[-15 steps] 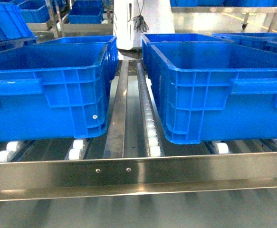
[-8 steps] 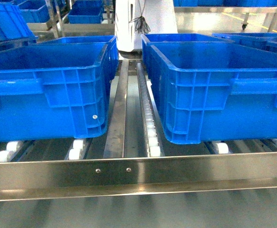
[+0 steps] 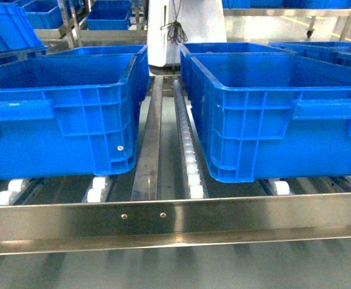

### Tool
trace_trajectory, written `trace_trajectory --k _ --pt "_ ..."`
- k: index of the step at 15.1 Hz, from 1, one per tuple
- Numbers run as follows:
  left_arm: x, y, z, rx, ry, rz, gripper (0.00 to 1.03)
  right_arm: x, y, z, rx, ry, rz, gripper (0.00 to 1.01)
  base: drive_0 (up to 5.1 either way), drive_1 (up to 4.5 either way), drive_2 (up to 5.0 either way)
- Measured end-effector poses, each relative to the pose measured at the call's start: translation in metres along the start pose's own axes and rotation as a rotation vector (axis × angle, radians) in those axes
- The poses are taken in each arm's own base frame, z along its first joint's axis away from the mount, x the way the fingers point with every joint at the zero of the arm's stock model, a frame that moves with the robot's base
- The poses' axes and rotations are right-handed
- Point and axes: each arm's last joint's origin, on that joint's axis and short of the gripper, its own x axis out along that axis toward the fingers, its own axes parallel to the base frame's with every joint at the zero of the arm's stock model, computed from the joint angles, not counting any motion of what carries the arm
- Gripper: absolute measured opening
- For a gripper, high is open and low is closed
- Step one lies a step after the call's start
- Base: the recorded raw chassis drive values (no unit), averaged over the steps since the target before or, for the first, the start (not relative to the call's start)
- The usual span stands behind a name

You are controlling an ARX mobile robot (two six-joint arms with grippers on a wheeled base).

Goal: Sort blue parts and orange caps into right shelf containers

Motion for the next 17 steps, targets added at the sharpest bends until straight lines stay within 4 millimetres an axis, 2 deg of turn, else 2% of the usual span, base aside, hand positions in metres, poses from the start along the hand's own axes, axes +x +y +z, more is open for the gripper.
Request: trace_trajectory --k 6,8,10,11,13,14,16,17 --pt "0.0 0.0 0.0 0.0 0.0 0.0 0.45 0.0 0.0 0.001 -0.001 -0.009 0.002 0.42 0.0 0.0 0.0" --pt "0.0 0.0 0.0 0.0 0.0 0.001 0.45 -0.004 0.002 0.011 -0.023 -0.173 0.073 0.42 0.0 0.0 0.0" --pt "0.0 0.0 0.0 0.0 0.0 0.0 0.45 -0.004 0.003 0.019 -0.037 -0.175 0.094 0.42 0.0 0.0 0.0" --pt "0.0 0.0 0.0 -0.001 -0.001 0.001 0.45 0.005 0.002 0.03 -0.027 -0.199 0.097 0.42 0.0 0.0 0.0" --pt "0.0 0.0 0.0 0.0 0.0 0.0 0.45 0.033 -0.002 0.072 0.0 -0.271 0.072 0.42 0.0 0.0 0.0" --pt "0.0 0.0 0.0 0.0 -0.001 0.0 0.45 0.067 0.0 0.11 0.009 -0.314 0.074 0.42 0.0 0.0 0.0" --pt "0.0 0.0 0.0 0.0 -0.001 0.0 0.45 0.111 0.007 0.14 0.011 -0.266 0.113 0.42 0.0 0.0 0.0" --pt "0.0 0.0 0.0 0.0 0.0 0.0 0.45 0.144 0.012 0.152 0.016 -0.227 0.117 0.42 0.0 0.0 0.0"
